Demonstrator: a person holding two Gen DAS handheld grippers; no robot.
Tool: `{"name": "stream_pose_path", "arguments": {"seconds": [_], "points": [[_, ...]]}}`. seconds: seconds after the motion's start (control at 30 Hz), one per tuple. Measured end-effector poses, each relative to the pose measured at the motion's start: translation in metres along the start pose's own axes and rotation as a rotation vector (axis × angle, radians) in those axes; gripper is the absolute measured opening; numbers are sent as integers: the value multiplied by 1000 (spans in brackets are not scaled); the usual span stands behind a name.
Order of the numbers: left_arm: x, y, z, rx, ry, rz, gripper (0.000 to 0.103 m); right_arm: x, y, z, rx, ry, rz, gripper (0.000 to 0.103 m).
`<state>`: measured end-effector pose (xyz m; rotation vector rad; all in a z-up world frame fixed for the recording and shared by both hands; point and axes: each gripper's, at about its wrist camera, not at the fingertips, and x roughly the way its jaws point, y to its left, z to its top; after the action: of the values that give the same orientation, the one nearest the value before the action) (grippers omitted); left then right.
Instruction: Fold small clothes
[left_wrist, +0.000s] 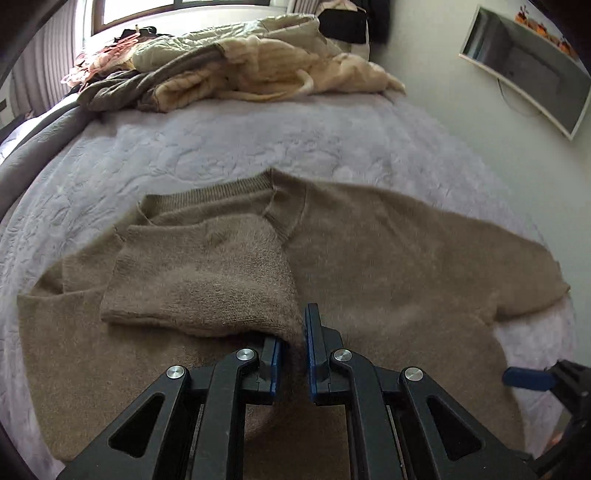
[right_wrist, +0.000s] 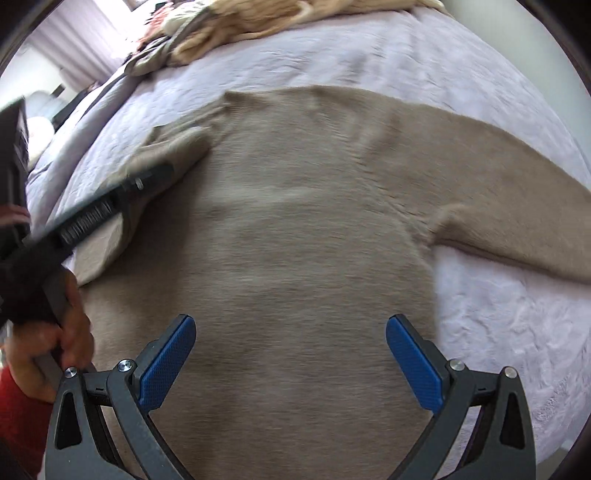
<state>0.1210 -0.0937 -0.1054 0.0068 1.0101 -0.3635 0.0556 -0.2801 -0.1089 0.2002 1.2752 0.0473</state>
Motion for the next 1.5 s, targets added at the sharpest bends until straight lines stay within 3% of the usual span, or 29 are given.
{"name": "stream_pose_path", "arguments": {"seconds": [0.13, 0.17, 0.2, 0.27, 0.37, 0.43, 0.67, 0.77, 0.83, 0.87, 0.9, 0.93, 0.97, 1.0, 1.03, 1.1, 1.17, 1.27, 1.37, 1.4, 1.43, 1.5], "points": [[-12, 2, -10, 0, 21, 48, 12, 3, -14, 7, 32, 0, -11, 103], [-18, 5, -12, -9, 23, 52, 27, 2, -13, 12, 29, -9, -15, 103], [-29, 10, -16, -23, 13, 58, 53, 1, -14, 15, 24, -16, -14, 103], [-50, 20, -16, -42, -50, 96, 81, -3, -4, 26, -9, -40, -12, 103], [-83, 40, -23, -23, -95, 141, 81, -9, 28, 44, -120, -91, -10, 103], [-95, 66, -23, -47, -105, 211, 81, -12, 54, 53, -207, -125, -16, 103], [-67, 209, -26, -336, 24, 331, 81, 27, 172, 70, -636, -193, -105, 102], [-39, 246, -31, -435, 112, 273, 81, 52, 200, 71, -743, -201, -162, 102], [-33, 261, -34, -510, 109, 193, 81, 66, 209, 70, -792, -210, -214, 101], [-33, 264, -34, -537, 91, 161, 71, 73, 212, 72, -814, -213, -245, 98], [-33, 266, -34, -551, 77, 127, 40, 80, 215, 74, -834, -209, -273, 90], [-32, 268, -33, -564, 73, 79, 22, 86, 217, 74, -858, -194, -283, 70], [-32, 268, -32, -580, 76, 66, 12, 88, 215, 75, -871, -172, -242, 50], [-33, 268, -32, -590, 69, 71, 12, 85, 214, 79, -859, -166, -216, 10], [-35, 269, -33, -595, 62, 72, 12, 76, 209, 83, -826, -196, -200, 12], [-39, 273, -38, -607, 52, 69, 12, 42, 182, 99, -674, -273, -53, 12], [-39, 277, -39, -618, 45, 59, 12, 19, 139, 110, -484, -318, 31, 12], [-38, 277, -42, -611, 46, 60, 12, 14, 49, 116, -108, -288, 167, 12], [-34, 272, -37, -592, 48, 75, 12, 43, -29, 101, 232, -122, 350, 24], [-34, 271, -36, -590, 47, 77, 12, 51, -45, 92, 310, -85, 391, 47], [-34, 270, -35, -589, 45, 81, 12, 53, -54, 87, 352, -87, 449, 56], [-36, 268, -32, -583, 41, 94, 12, 50, -61, 79, 397, -108, 486, 56]]}}
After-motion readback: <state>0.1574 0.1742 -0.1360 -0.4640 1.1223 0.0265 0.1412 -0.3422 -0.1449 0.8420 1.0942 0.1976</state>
